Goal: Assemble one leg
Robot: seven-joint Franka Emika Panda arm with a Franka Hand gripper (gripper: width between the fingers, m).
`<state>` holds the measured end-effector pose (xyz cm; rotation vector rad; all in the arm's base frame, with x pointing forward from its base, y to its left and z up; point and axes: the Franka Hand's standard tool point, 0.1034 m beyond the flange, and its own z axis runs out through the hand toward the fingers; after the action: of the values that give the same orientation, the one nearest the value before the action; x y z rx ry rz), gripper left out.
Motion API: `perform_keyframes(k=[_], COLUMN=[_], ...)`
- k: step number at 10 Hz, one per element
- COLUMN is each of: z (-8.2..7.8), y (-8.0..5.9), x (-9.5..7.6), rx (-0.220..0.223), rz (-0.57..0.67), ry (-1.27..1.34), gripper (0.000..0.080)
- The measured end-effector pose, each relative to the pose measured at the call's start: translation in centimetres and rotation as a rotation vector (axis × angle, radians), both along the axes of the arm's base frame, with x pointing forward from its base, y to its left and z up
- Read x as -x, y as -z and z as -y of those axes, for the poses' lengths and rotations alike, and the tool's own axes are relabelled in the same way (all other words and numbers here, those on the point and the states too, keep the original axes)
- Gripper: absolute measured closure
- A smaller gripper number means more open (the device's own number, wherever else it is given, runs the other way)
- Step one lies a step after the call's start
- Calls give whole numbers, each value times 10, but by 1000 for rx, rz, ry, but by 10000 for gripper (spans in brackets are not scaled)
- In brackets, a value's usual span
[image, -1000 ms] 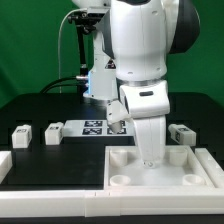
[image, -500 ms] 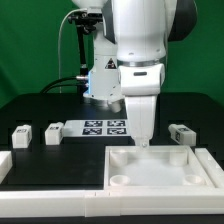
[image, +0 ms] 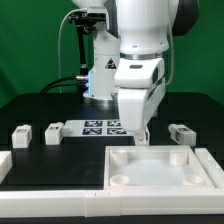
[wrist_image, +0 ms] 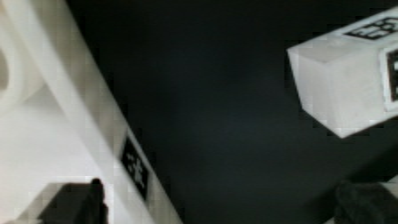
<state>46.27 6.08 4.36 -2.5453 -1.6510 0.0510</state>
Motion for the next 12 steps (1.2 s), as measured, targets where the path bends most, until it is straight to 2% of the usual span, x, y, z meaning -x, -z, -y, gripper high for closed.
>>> perform_keyframes(k=[3, 4, 9, 11, 12], z=[-2, -8, -58, -86, -94], y=[0, 0, 3, 4, 4], x=[0, 5, 31, 40, 43], rx=[20, 23, 60, 58, 56], rz=[-22, -18, -72, -64, -61], ry=[307, 457, 945, 929, 920], gripper=[150, 150, 150, 150, 150])
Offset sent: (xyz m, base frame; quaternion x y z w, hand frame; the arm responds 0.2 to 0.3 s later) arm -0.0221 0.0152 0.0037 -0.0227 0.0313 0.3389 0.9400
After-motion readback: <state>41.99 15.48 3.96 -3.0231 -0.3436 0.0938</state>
